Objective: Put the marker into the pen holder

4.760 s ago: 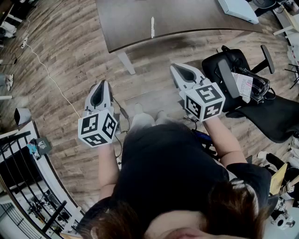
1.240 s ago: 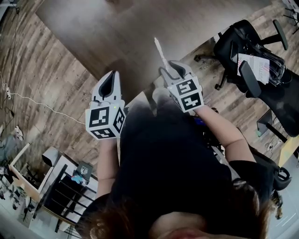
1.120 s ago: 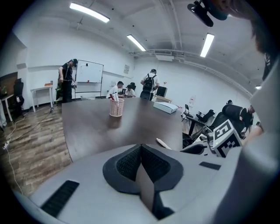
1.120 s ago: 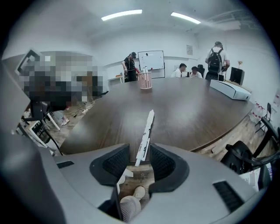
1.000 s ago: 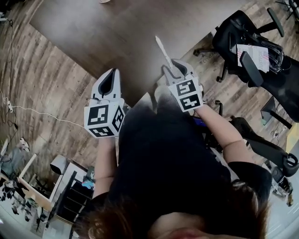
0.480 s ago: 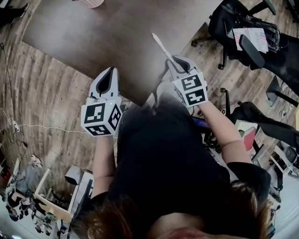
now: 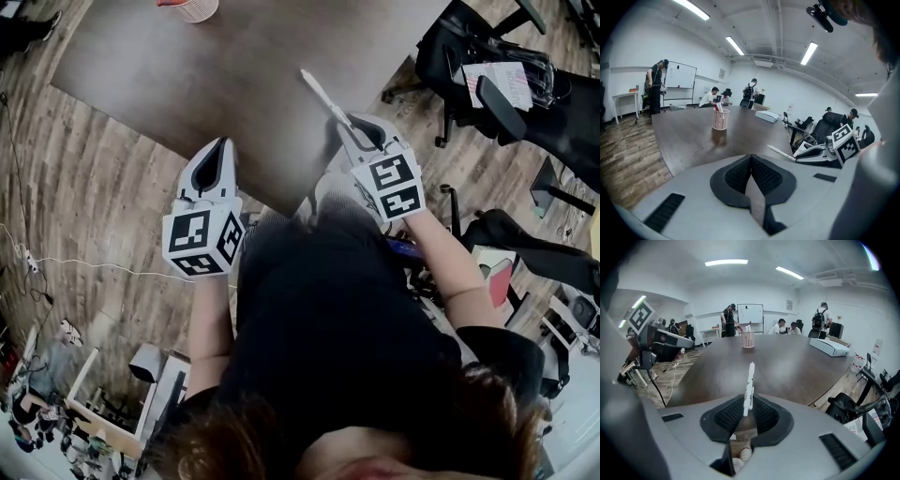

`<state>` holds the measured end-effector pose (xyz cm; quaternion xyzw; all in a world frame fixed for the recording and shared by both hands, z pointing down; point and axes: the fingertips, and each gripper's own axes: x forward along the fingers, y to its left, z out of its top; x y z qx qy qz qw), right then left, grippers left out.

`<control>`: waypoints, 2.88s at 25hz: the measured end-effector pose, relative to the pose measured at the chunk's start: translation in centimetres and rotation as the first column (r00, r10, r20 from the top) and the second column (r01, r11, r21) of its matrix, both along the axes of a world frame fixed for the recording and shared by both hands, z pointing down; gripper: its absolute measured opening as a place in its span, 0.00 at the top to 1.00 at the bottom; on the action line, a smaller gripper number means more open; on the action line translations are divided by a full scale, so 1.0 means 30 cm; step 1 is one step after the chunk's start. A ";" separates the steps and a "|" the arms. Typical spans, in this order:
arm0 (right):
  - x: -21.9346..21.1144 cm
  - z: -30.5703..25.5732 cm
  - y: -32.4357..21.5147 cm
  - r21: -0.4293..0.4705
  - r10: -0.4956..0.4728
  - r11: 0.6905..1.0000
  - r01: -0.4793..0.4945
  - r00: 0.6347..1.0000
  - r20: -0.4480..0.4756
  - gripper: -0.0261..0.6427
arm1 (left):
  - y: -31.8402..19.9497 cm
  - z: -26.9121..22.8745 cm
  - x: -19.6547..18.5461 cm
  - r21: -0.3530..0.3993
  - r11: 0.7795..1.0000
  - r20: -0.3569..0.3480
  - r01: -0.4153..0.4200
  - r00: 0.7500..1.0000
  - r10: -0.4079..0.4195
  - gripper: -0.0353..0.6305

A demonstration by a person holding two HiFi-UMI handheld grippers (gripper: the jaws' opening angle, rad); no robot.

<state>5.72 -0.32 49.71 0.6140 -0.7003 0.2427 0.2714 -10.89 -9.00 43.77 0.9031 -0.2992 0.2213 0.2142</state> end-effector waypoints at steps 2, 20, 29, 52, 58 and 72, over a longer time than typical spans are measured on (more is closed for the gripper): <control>-0.012 -0.037 -0.012 0.013 -0.013 1.000 0.013 1.000 -0.007 0.85 | -0.005 -0.014 -0.013 0.011 1.000 -0.008 0.003 1.000 -0.003 0.91; -0.128 -0.379 -0.245 0.073 -0.203 0.974 0.213 0.972 -0.117 0.85 | -0.178 -0.152 -0.170 0.110 0.990 -0.099 0.086 0.992 -0.075 0.91; -0.083 -0.484 -0.501 0.097 -0.404 0.905 0.414 0.909 -0.105 0.85 | -0.292 -0.199 -0.143 0.135 0.965 -0.078 0.224 0.973 -0.215 0.91; 0.016 -0.425 -0.944 -0.040 -0.776 0.624 0.780 0.613 -0.148 0.85 | -0.491 -0.270 0.032 0.199 0.859 -0.025 0.471 0.879 -0.476 0.91; 0.017 -0.380 -1.027 -0.123 -0.819 0.565 0.816 0.536 -0.204 0.85 | -0.532 -0.255 0.026 0.197 0.841 -0.023 0.504 0.860 -0.510 0.91; 0.002 -0.281 -1.126 -0.382 -0.924 0.343 0.858 0.235 -0.301 0.85 | -0.610 -0.209 0.008 0.175 0.827 -0.007 0.534 0.841 -0.542 0.91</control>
